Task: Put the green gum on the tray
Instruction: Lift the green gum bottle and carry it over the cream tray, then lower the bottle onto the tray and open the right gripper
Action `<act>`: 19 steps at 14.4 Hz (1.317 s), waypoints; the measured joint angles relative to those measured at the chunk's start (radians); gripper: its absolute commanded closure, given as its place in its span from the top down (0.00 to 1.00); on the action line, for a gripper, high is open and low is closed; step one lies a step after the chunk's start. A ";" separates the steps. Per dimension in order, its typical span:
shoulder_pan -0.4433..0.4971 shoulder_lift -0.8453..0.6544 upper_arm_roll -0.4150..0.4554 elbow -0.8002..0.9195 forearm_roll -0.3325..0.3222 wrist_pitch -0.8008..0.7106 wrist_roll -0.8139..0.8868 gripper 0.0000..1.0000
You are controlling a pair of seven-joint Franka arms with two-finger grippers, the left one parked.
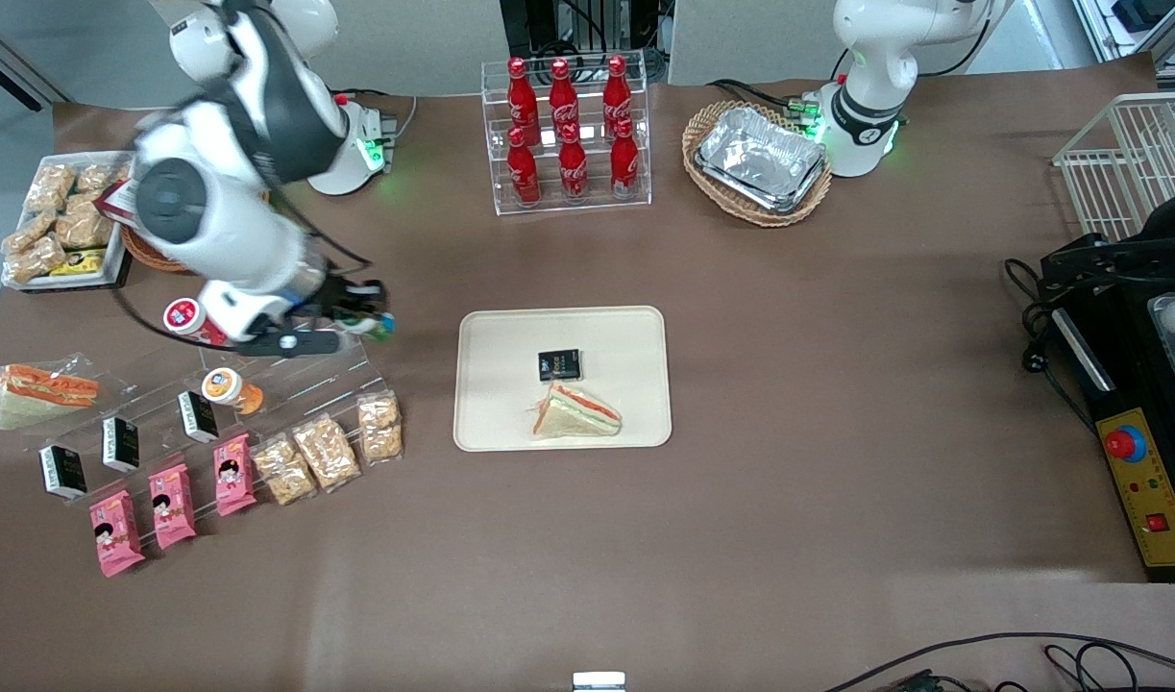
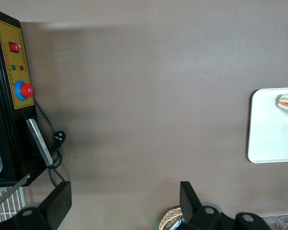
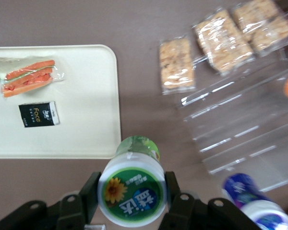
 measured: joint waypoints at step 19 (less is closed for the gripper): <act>0.256 0.214 -0.004 -0.312 0.000 0.641 0.170 1.00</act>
